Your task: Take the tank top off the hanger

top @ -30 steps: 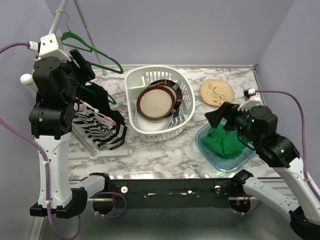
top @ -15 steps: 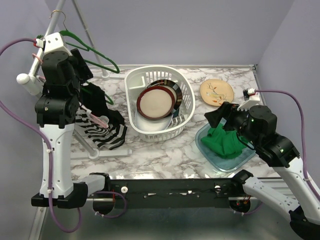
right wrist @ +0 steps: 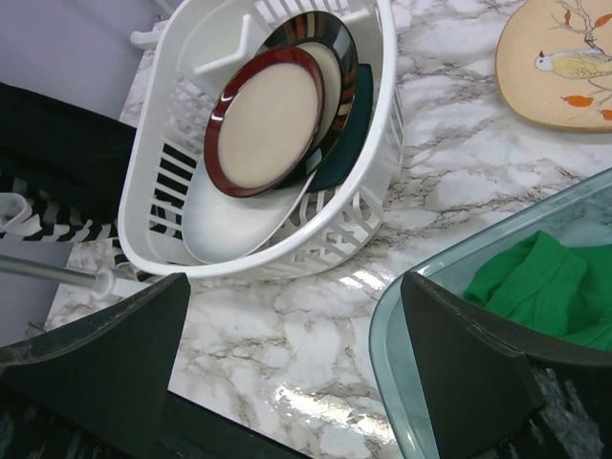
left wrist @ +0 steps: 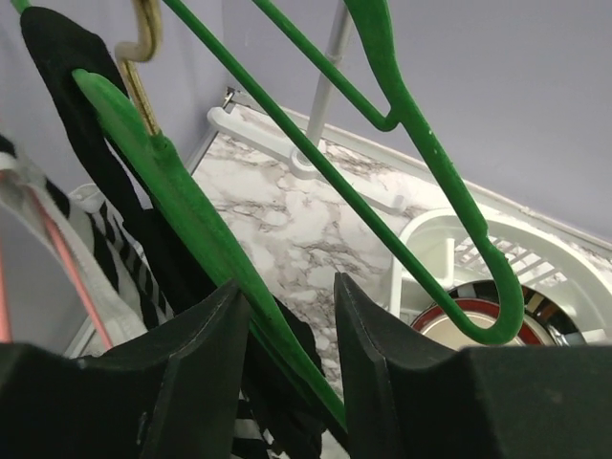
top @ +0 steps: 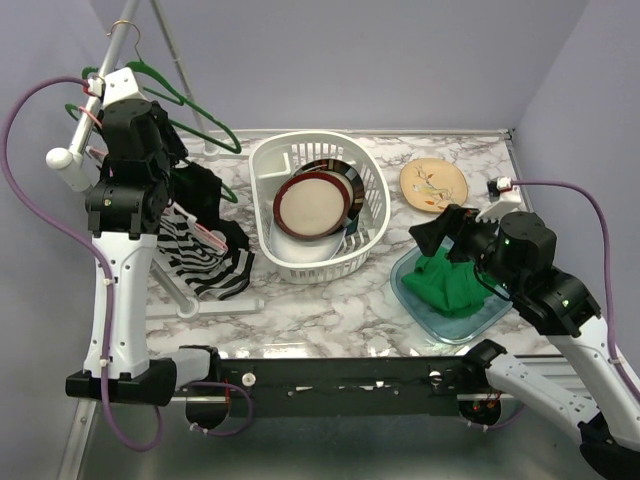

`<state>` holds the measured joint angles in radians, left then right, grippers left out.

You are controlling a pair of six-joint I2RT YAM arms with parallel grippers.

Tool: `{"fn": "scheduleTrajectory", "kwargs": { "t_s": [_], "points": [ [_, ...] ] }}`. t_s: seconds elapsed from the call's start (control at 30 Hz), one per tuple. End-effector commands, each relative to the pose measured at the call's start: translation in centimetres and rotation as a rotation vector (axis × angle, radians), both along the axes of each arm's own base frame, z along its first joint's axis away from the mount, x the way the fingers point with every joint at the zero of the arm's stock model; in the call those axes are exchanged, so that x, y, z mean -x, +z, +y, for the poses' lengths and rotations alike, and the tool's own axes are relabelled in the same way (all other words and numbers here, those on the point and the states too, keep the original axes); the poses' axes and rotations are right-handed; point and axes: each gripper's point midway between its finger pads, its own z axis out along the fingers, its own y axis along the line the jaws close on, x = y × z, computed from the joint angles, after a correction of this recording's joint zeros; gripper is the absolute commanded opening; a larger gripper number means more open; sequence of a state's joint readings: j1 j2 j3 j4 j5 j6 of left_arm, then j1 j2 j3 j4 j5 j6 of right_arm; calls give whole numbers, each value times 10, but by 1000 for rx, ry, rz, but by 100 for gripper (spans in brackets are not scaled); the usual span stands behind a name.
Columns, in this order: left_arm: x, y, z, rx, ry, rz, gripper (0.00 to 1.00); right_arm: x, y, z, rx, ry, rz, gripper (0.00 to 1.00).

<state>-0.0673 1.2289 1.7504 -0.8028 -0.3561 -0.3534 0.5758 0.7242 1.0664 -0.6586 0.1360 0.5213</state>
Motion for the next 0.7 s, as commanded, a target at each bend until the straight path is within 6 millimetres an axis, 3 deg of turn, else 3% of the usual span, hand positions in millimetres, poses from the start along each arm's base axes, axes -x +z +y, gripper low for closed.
{"fn": "scheduleTrajectory", "kwargs": {
  "t_s": [0.0,0.13,0.47,0.67],
  "points": [
    [-7,7,-6,21,-27,-44,45,4,5,-2,1,12,-26,100],
    [-6,19,-8,27,-42,-64,41,4,3,-2,1,11,-22,100],
    [-4,33,-9,25,-48,-77,5,5,4,0,-3,19,-22,100],
    [0,44,-5,19,-30,-75,0,6,8,0,-14,22,-25,100]
  ]
}}
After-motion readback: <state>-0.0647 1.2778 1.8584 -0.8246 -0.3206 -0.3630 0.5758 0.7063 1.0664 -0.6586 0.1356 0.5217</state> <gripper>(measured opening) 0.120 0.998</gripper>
